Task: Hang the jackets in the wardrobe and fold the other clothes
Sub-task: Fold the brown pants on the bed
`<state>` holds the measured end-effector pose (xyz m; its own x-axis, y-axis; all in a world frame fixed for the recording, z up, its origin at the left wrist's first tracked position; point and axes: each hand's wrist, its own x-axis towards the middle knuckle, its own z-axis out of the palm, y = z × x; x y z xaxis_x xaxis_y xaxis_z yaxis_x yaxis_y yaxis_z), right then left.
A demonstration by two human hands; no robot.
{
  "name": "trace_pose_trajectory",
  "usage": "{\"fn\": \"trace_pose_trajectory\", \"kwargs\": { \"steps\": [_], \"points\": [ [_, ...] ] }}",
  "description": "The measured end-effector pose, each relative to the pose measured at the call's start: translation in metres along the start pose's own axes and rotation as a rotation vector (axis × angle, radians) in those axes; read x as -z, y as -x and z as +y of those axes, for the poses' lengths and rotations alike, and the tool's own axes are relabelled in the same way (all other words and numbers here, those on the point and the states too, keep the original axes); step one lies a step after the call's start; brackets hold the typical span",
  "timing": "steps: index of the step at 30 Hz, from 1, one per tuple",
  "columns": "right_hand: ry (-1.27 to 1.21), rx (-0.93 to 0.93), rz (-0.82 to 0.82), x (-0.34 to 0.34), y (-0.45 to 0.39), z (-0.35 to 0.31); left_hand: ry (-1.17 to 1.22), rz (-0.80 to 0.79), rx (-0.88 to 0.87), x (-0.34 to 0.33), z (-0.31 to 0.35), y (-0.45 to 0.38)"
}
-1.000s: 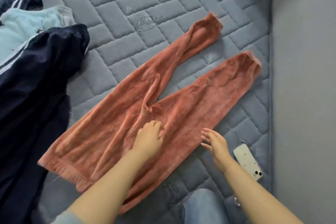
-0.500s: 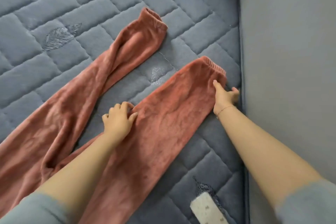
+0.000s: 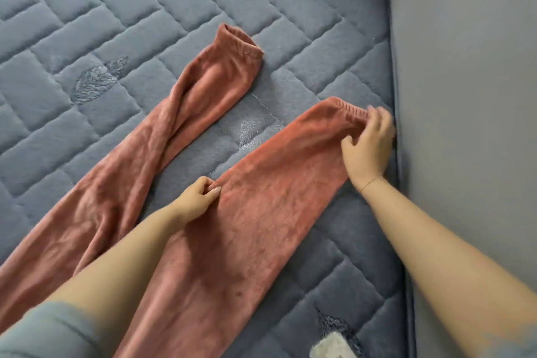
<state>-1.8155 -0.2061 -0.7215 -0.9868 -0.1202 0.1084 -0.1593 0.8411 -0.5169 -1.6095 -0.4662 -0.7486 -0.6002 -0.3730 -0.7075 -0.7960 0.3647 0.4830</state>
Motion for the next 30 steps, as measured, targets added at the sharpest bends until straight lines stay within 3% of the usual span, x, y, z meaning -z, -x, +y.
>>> {"fn": "trace_pose_trajectory", "kwargs": {
  "steps": [2, 3, 6, 11, 13, 14, 16, 18, 19, 21, 26, 28, 30],
  "points": [
    [0.092, 0.289, -0.141, -0.013, 0.021, -0.019, 0.039, -0.031, -0.013, 0.006, 0.002, -0.003],
    [0.139, 0.341, -0.278, -0.022, 0.031, -0.028, 0.051, -0.038, -0.015, 0.007, 0.002, -0.004],
    [0.321, 0.273, -0.583, -0.058, 0.047, -0.04, 0.079, -0.035, -0.026, 0.006, -0.003, -0.006],
    [0.383, 0.227, -0.658, -0.08, 0.044, -0.031, 0.147, -0.115, -0.004, 0.009, -0.001, -0.002],
    [0.391, 0.217, -0.688, -0.08, 0.043, -0.026, 0.064, -0.123, -0.073, 0.013, 0.002, 0.001],
    [0.409, 0.215, -0.691, -0.08, 0.042, -0.027, -0.05, -0.002, -0.172, 0.018, 0.002, 0.003],
    [0.445, 0.199, -0.697, -0.081, 0.042, -0.029, -0.213, 0.461, -0.358, 0.034, 0.001, 0.006],
    [0.466, 0.178, -0.708, -0.081, 0.042, -0.031, -0.247, 0.777, -0.264, 0.057, -0.005, 0.004],
    [0.471, 0.169, -0.726, -0.081, 0.041, -0.032, -0.242, 0.784, -0.149, 0.068, -0.01, 0.0],
    [0.484, 0.135, -0.775, -0.08, 0.037, -0.037, -0.212, 0.685, -0.037, 0.084, -0.022, -0.007],
    [0.533, 0.058, -0.861, -0.074, 0.032, -0.05, 0.081, 0.664, -0.468, 0.103, -0.024, 0.007],
    [0.502, 0.006, -0.886, -0.067, 0.026, -0.062, 0.027, 0.467, -0.656, 0.093, -0.02, 0.025],
    [0.413, -0.059, -0.808, -0.059, 0.023, -0.082, -0.073, 0.098, -0.669, 0.074, -0.017, 0.041]
  ]
}}
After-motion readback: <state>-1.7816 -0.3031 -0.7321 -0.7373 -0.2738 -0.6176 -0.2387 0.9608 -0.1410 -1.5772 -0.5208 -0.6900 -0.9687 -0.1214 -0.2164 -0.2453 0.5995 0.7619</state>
